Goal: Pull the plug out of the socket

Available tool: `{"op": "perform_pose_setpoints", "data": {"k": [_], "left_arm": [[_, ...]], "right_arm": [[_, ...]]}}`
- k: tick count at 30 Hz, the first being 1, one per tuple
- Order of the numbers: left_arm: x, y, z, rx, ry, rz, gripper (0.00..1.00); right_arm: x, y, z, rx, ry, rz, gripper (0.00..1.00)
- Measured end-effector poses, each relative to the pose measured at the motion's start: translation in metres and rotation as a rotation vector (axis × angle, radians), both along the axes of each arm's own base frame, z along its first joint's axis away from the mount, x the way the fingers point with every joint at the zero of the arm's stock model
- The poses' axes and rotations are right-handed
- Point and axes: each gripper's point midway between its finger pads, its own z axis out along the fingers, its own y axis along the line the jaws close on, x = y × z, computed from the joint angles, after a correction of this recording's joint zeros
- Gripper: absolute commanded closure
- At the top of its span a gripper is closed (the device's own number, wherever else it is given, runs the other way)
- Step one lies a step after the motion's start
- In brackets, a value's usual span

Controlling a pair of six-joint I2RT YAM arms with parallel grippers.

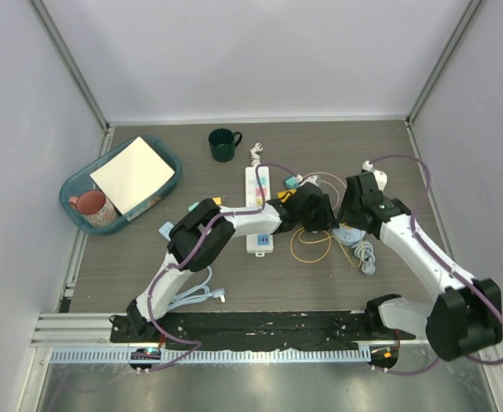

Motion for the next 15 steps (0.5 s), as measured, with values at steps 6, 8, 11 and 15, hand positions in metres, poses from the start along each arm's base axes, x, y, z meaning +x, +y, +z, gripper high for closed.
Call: {"op": "perform_pose_setpoints", "data": {"k": [6, 8, 11, 15], "left_arm": [[0.001, -0.002, 0.000, 0.002, 0.000, 0.000, 0.54], [0.001, -0.002, 0.000, 0.004, 0.000, 0.000, 0.54], [0.001, -0.002, 0.000, 0.004, 0.000, 0.001, 0.54], [0.001, -0.002, 0.000, 0.005, -0.001, 0.002, 0.53]], "right_arm": [[0.026, 0.017, 0.055, 0.100, -0.277, 0.045, 0.99], [0.028, 0.019, 0.053, 0.108, -0.277, 0.048, 0.99], [0.028, 0.017, 0.044, 0.092, -0.247, 0.041, 0.99], [0.029, 0.010, 0.043, 0.052, -0.227, 0.019, 0.98]]}}
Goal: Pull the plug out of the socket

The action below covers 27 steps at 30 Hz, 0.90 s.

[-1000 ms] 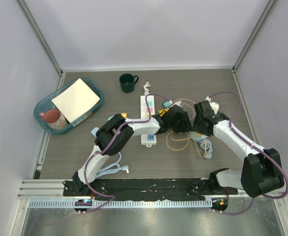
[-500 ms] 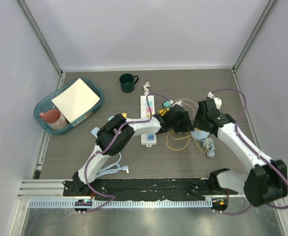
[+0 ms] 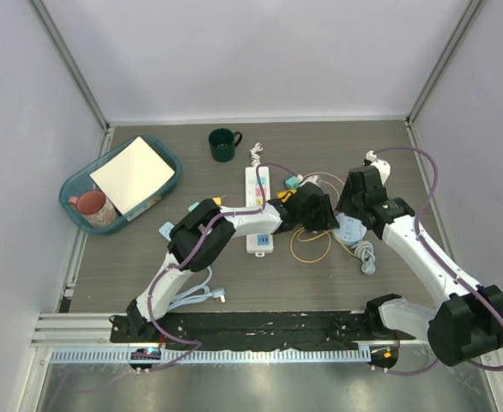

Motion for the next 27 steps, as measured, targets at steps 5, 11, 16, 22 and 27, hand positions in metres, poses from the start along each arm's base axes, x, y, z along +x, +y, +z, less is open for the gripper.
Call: {"op": "perform_pose_setpoints", "data": {"k": [5, 11, 16, 22, 27], "left_arm": [[0.000, 0.001, 0.002, 0.009, -0.005, -0.006, 0.50], [-0.003, 0.011, 0.008, 0.069, -0.017, -0.046, 0.29], [-0.007, 0.031, 0.024, 0.137, -0.024, -0.069, 0.17], [-0.003, 0.047, 0.087, 0.109, -0.097, -0.066, 0.13], [-0.010, 0.070, 0.137, 0.066, -0.173, -0.055, 0.12]], "right_arm": [[0.027, -0.014, 0.032, -0.024, -0.051, -0.051, 0.93], [0.073, -0.027, 0.068, -0.026, -0.108, -0.079, 0.89], [0.102, -0.022, 0.080, 0.018, -0.145, -0.052, 0.89], [0.116, 0.008, 0.056, 0.152, -0.107, 0.025, 0.91], [0.097, 0.041, 0.036, 0.283, -0.081, 0.071, 0.92]]}}
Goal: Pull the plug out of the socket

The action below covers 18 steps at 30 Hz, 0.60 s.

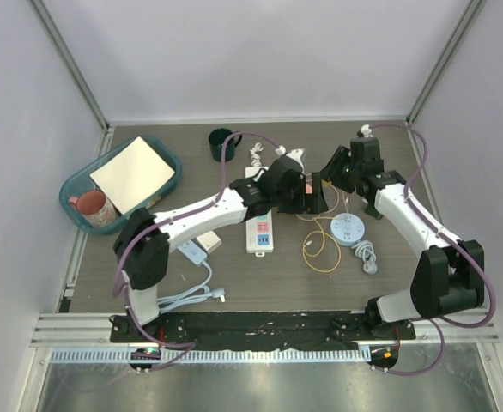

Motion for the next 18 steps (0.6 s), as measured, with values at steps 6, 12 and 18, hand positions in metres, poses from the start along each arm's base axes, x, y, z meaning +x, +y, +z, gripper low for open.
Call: {"op": "perform_pose_setpoints", "data": {"k": [6, 12, 18], "left_arm": [[-0.021, 0.046, -0.003, 0.074, -0.019, 0.018, 0.12], [-0.044, 0.094, -0.037, 0.196, 0.015, 0.048, 0.12], [-0.052, 0.112, 0.008, 0.136, -0.061, 0.049, 0.12]], "right_arm": [[-0.056, 0.043, -0.040, 0.088, 0.071, 0.112, 0.91], [-0.107, 0.066, -0.084, 0.118, 0.166, 0.198, 0.75], [-0.126, 0.069, -0.094, 0.109, 0.183, 0.224, 0.32]]}}
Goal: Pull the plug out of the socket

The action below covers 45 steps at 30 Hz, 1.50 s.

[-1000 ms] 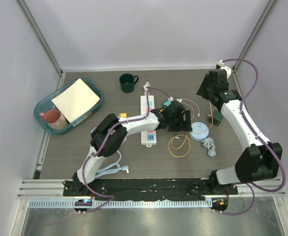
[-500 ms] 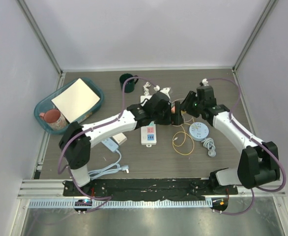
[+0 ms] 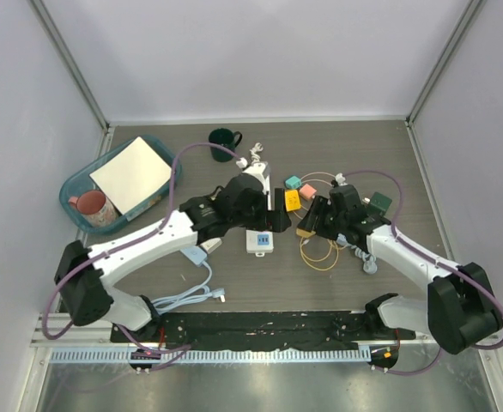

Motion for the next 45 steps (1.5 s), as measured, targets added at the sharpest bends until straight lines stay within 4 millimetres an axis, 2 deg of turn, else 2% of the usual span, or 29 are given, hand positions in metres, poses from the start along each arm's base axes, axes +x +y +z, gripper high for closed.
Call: {"op": "perform_pose_setpoints", "data": {"k": [3, 7, 12, 17, 21, 24, 31, 40, 45], "left_arm": [[-0.003, 0.007, 0.038, -0.068, -0.071, -0.006, 0.12], [-0.008, 0.023, 0.079, -0.133, -0.156, 0.008, 0.10], [-0.021, 0.064, 0.116, -0.200, -0.264, 0.065, 0.09], [-0.034, 0.104, 0.143, -0.262, -0.345, 0.132, 0.09], [-0.044, 0.131, 0.151, -0.284, -0.383, 0.175, 0.08], [-0.054, 0.151, 0.153, -0.305, -0.407, 0.200, 0.00], [-0.073, 0.189, 0.162, -0.385, -0.468, 0.242, 0.00], [-0.079, 0.208, 0.143, -0.337, -0.458, 0.275, 0.00], [-0.083, 0.218, 0.147, -0.357, -0.479, 0.288, 0.00]], "right_arm": [[-0.002, -0.007, 0.007, -0.034, -0.026, 0.002, 0.01], [-0.001, -0.025, 0.029, -0.129, -0.076, -0.005, 0.00], [0.003, -0.048, 0.086, -0.221, -0.217, -0.032, 0.00], [-0.010, -0.061, 0.139, -0.208, -0.351, -0.059, 0.00], [-0.025, -0.071, 0.163, -0.193, -0.415, -0.085, 0.00], [-0.036, -0.078, 0.177, -0.181, -0.453, -0.100, 0.00], [-0.053, -0.081, 0.189, -0.146, -0.498, -0.098, 0.00], [-0.065, -0.080, 0.205, -0.084, -0.557, -0.094, 0.01], [-0.068, -0.081, 0.209, -0.063, -0.567, -0.105, 0.01]]}}
